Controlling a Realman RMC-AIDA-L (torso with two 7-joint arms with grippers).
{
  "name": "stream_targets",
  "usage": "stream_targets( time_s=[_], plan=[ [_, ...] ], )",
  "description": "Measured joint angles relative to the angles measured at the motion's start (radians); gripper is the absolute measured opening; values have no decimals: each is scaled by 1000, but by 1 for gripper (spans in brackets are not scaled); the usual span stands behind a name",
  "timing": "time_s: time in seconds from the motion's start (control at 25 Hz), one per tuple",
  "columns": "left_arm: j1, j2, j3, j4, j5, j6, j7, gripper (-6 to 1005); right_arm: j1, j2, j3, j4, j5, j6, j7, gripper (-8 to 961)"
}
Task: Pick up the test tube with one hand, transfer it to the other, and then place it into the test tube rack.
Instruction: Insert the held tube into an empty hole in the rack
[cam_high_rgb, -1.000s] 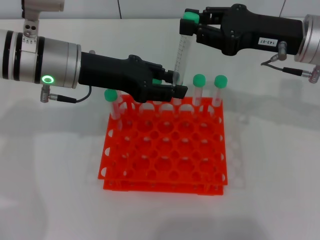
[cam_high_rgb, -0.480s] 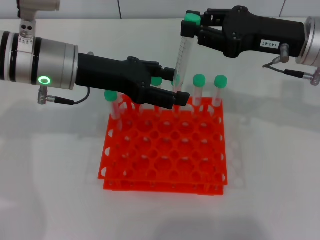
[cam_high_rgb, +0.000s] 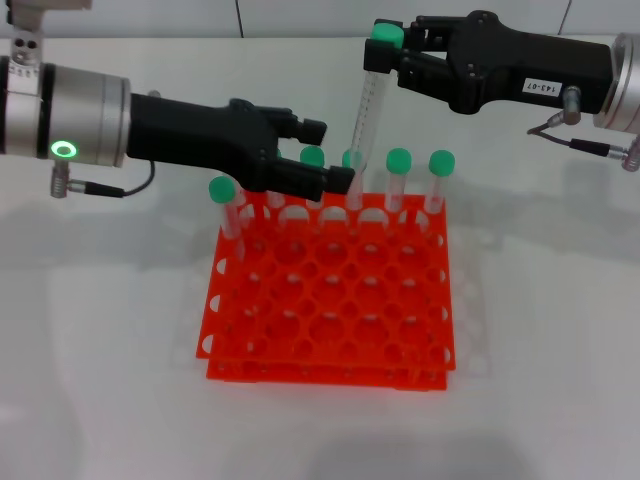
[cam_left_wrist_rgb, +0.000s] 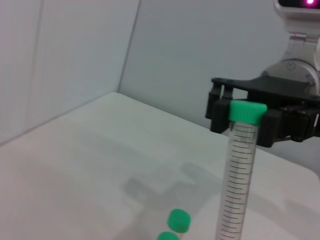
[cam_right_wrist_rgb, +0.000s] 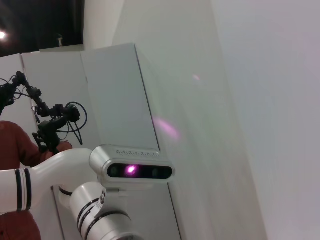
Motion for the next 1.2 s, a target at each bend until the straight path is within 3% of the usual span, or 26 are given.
stream_targets(
  time_s=[0.4, 0.64, 0.84, 1.08, 1.2],
  plan=[
    [67, -6, 1, 134, -5, 9, -51, 874, -8, -1, 0, 0, 1, 2, -1, 264],
    [166, -14, -1, 266, -15, 37, -92, 874, -22, 1, 0, 2, 1, 3, -3, 265],
    [288, -2, -15, 384, -43, 112, -122, 873, -30, 4, -1, 13, 4, 1, -6, 265],
    [348, 6, -26, 416, -35, 166, -135, 873, -68, 6, -50, 11, 48, 5, -15, 265],
    [414, 17, -27, 450, -6, 197, -155, 872, -67, 8, -73, 13, 63, 12, -20, 265]
  ],
)
